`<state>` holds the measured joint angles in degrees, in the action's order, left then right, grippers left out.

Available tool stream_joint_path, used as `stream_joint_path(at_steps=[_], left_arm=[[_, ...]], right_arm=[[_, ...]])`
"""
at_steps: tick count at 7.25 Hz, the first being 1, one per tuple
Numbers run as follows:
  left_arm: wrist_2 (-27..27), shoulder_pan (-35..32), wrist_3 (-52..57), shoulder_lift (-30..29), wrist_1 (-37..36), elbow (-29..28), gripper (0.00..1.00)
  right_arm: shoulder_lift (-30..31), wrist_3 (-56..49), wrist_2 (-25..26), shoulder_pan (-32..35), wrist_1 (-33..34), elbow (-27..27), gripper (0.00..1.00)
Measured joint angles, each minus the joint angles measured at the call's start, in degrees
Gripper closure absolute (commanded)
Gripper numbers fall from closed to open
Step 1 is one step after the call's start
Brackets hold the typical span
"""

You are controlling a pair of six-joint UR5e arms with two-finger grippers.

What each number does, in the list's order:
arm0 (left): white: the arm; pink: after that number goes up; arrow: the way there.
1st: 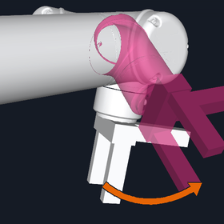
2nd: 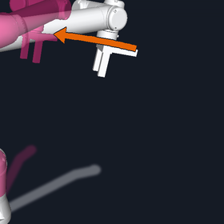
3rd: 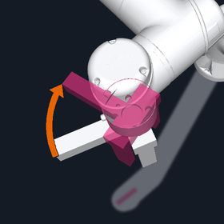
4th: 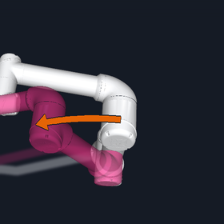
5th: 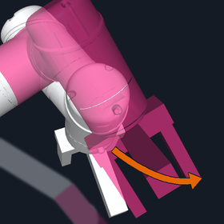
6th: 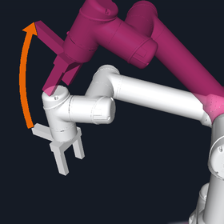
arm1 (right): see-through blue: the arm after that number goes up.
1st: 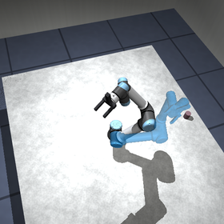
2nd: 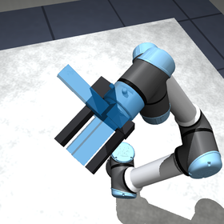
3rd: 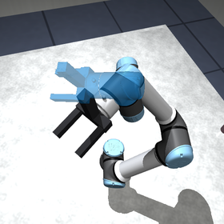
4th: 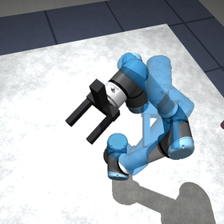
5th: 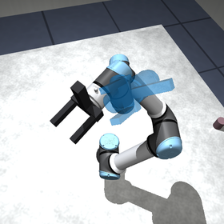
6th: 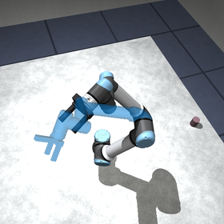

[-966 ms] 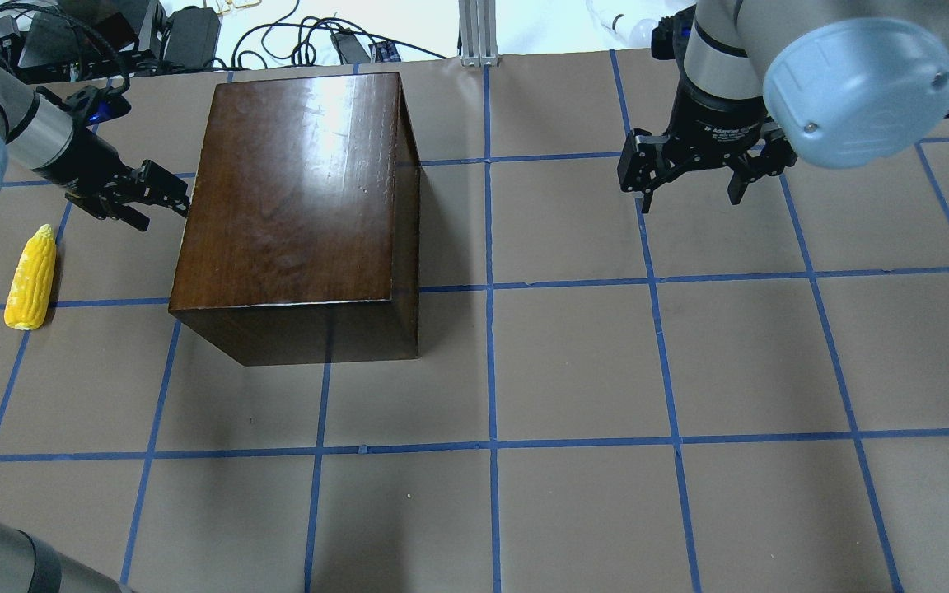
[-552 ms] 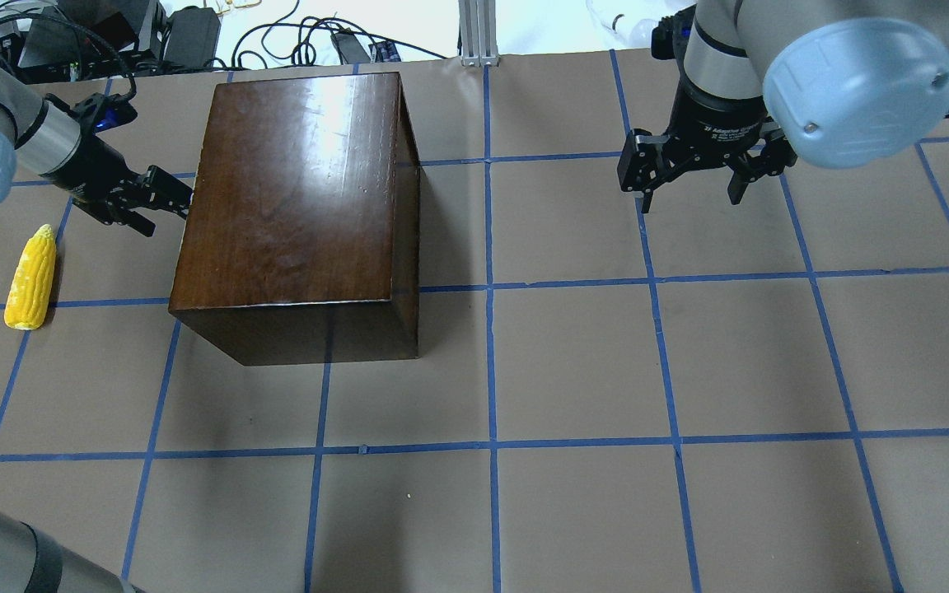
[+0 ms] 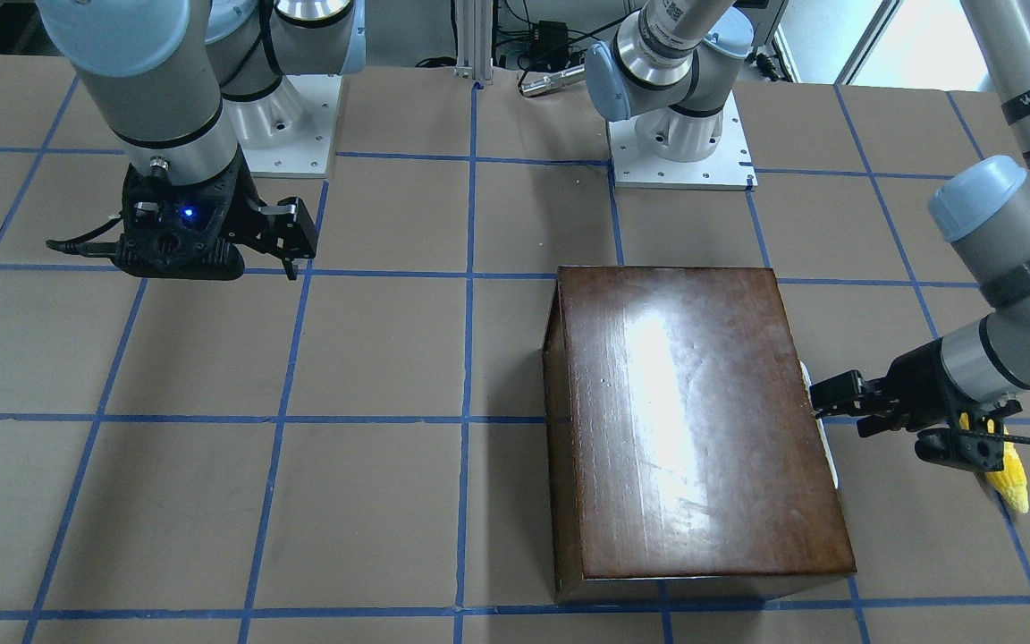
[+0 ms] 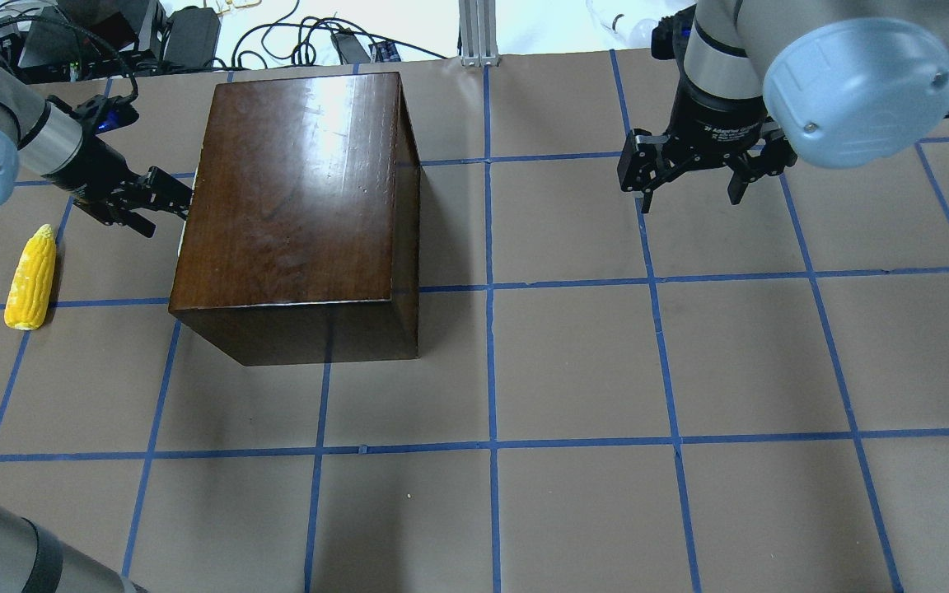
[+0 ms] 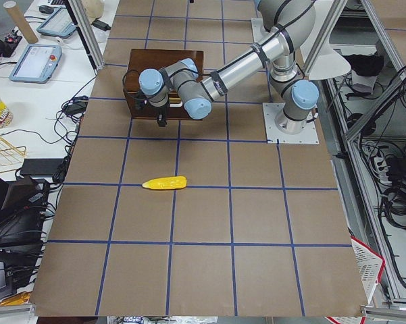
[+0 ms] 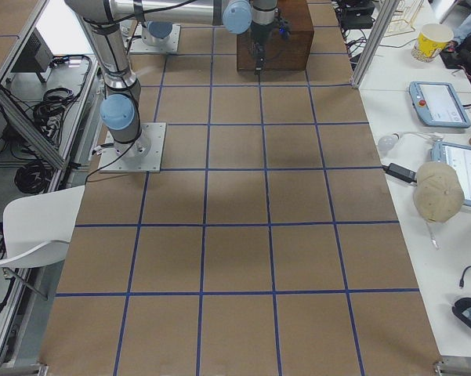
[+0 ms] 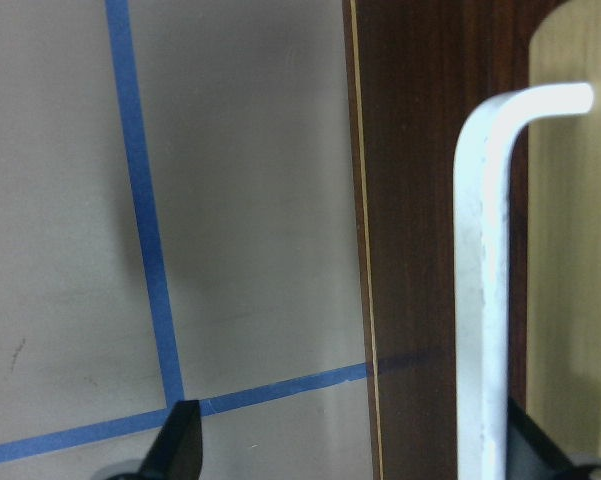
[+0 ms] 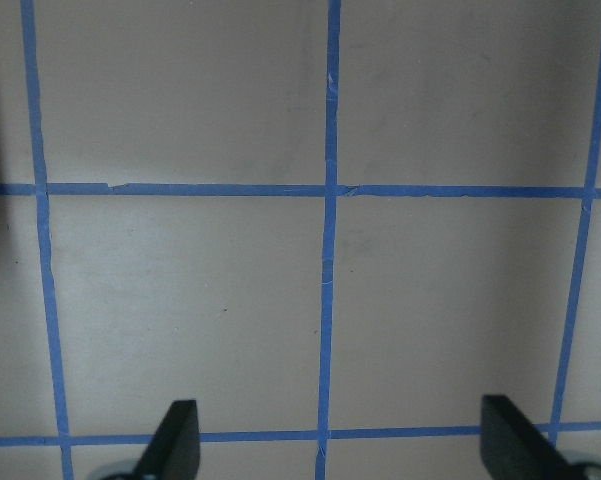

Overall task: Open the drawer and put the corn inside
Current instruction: 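Lower the left gripper and close it on the white drawer handle, then pull the drawer handle outward with the left gripper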

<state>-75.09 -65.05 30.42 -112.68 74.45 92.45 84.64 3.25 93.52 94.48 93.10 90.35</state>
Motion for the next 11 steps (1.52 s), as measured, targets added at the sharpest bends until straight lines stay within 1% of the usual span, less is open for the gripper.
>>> stream_joint_path(at_steps=[6,11], left_arm=[[-1.5,0.7,0.3,-0.1,0.0,-1.4,0.00],[-1.5,2.8,1.0,-0.1,0.1,-1.6,0.00]], right_arm=[[0.0,0.0,0.0,0.0,0.0,0.0,0.00],[0.0,0.0,0.0,0.0,0.0,0.0,0.00]])
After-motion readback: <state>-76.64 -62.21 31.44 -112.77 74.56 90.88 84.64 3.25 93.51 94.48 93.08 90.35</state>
